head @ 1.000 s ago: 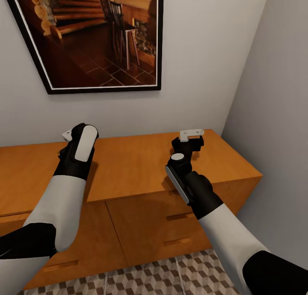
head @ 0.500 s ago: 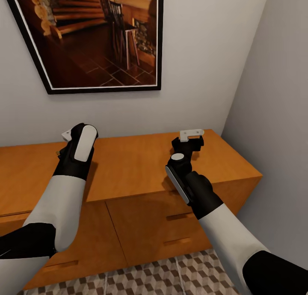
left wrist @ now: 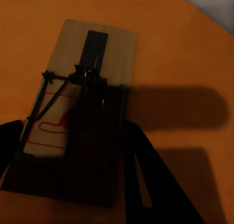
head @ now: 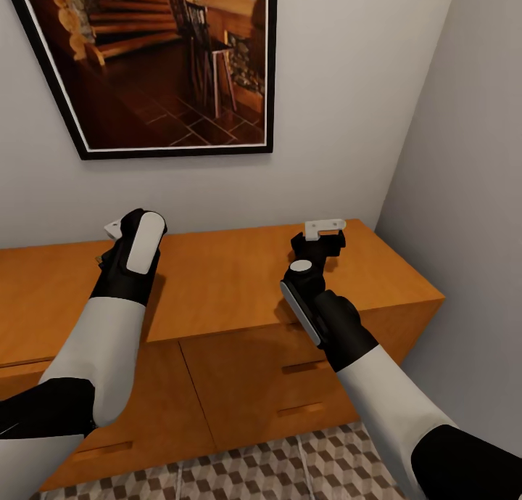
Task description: Take the four mousetraps from the cabinet in the bathroom and place them on the bathroom floor. Make sure all four end up on the same floor surface, and ensure that at least two of them are either under or directly next to the same bathroom sink.
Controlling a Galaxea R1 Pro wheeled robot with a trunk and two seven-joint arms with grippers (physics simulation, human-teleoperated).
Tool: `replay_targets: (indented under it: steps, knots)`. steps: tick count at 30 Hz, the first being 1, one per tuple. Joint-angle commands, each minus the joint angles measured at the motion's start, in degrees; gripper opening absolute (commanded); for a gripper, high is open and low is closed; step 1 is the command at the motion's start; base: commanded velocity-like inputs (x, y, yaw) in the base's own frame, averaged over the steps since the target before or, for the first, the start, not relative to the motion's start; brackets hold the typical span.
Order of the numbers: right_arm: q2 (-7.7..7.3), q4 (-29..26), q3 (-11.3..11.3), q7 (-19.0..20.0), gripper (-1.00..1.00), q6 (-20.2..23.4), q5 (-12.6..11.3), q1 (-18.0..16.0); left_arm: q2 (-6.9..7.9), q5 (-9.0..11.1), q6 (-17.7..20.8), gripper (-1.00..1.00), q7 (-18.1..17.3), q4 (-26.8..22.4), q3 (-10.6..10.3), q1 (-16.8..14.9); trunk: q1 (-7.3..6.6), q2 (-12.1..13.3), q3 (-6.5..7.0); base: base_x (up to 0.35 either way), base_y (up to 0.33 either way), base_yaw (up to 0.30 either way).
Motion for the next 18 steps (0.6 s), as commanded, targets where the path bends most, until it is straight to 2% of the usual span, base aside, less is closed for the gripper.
replay_targets:
  steps: [1, 6, 18]
  knots:
    - [-0.03, 0.0, 0.1, -0.5, 1.00, 0.3, -0.5, -0.1, -0.09, 0.3, 0.9, -1.00, 0.3, -1.0, 0.2, 0.0, 0.00, 0.0, -0.07, 0.000, 0.000, 0.000]
    - [-0.03, 0.0, 0.1, -0.5, 1.00, 0.3, -0.5, -0.1, -0.40, 0.3, 1.1, -1.00, 0.3, -5.4, 0.2, 0.0, 0.00, 0.0, -0.07, 0.000, 0.000, 0.000]
    - [-0.03, 0.0, 0.1, -0.5, 1.00, 0.3, -0.5, -0.1, -0.68, 0.4, 1.9, -1.00, 0.3, -7.3, 0.1, 0.0, 0.00, 0.0, -0.07, 0.000, 0.000, 0.000]
